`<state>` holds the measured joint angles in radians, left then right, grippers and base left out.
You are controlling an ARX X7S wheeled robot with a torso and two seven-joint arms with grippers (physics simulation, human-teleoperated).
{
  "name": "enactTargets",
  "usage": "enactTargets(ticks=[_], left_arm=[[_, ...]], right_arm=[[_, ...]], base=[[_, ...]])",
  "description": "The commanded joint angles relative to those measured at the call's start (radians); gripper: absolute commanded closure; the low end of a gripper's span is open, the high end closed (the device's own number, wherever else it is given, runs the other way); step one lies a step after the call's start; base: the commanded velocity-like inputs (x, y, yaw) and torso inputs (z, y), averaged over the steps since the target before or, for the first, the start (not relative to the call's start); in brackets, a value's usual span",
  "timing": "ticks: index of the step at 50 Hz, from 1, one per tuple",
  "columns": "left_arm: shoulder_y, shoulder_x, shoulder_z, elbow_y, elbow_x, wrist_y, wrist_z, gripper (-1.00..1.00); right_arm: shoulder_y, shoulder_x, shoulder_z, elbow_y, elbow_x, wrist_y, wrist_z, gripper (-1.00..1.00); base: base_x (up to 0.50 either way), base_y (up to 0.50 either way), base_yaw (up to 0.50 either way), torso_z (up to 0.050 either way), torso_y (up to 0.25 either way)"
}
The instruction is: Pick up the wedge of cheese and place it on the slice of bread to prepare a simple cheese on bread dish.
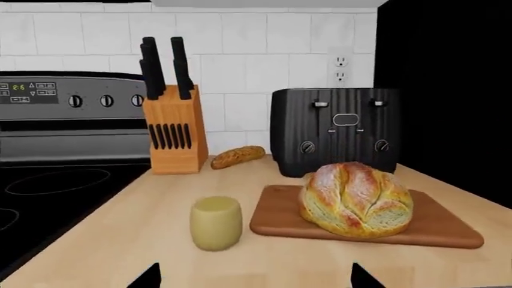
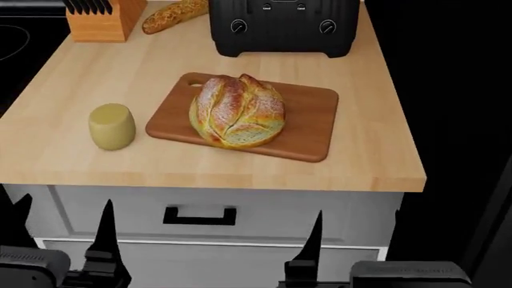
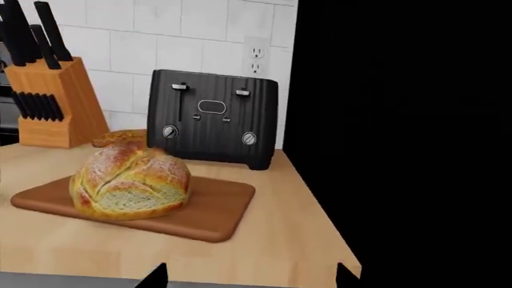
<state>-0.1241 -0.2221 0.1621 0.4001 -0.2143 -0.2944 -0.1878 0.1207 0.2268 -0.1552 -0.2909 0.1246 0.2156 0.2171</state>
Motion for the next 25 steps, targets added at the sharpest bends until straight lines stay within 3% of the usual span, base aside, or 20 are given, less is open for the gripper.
enactTargets(ticks=[1, 9, 25], left_arm=[[-0.167, -0.035, 0.005, 0.145, -0.029, -0.213, -0.016, -1.0], [-0.396, -0.039, -0.002, 0.174, -0.061, -0.419, -0.03, -1.0], [-0.743, -0.013, -0.034, 0.105, -0.127, -0.603, -0.024, -1.0]], right_arm=[[0.128, 0.043, 0.016, -0.127, 0.014, 0.169, 0.002, -1.0], [0.279, 0.069, 0.042, -0.181, 0.04, 0.35, 0.007, -1.0], [0.6, 0.12, 0.017, -0.132, 0.061, 0.562, -0.046, -1.0]], base=[[0.0, 0.0, 0.0, 0.0, 0.0], [0.0, 0.0, 0.0, 0.0, 0.0], [0.0, 0.0, 0.0, 0.0, 0.0]])
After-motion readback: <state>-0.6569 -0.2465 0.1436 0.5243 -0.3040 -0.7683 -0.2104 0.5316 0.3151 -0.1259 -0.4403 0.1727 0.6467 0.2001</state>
